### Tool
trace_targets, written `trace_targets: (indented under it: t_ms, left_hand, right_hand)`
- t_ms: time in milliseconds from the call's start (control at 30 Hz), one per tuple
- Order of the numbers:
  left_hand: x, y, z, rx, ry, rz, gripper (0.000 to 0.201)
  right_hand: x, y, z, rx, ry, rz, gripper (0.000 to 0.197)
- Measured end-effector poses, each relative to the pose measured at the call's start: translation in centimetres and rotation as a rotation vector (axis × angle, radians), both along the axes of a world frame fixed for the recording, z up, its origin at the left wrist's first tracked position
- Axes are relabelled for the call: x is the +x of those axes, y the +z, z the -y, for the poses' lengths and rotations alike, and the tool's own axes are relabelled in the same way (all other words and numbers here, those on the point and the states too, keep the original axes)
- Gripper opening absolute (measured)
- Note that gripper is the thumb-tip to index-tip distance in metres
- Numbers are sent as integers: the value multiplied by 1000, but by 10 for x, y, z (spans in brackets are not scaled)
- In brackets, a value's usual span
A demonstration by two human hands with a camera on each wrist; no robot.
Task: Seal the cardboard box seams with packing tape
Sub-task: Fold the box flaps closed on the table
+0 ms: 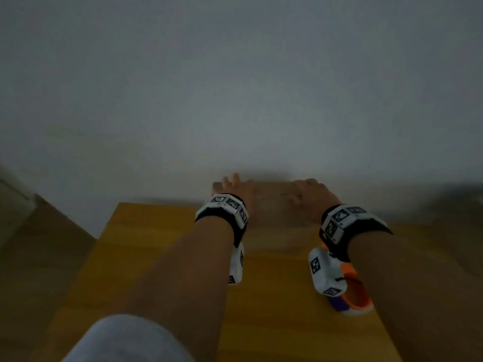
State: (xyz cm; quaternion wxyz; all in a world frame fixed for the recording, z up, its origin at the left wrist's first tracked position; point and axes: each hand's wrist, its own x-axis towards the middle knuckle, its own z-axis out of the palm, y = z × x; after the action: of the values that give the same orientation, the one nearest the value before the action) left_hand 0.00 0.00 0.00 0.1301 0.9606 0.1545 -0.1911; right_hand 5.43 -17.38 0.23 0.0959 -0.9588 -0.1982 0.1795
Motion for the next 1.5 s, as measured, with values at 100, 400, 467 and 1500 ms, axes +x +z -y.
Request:
trace_targets:
  t_ms: [100,400,467,1500]
  left_hand:
    - [0,-6,1,-17,9,-27,62]
    - [-10,-28,-6,-14,145,95,75]
    - [-13,-32,-5,-3,135,133,74]
    - [-101,-47,25,-16,75,228,73]
  right_hand:
    - [-1,-11,0,66,-81,-26,59]
    - [-17,-28,-1,145,-124,-62,68]
    - [-21,-30,-1,157,-134,-48,65]
    - [-110,-19,47,195,-214,30,53]
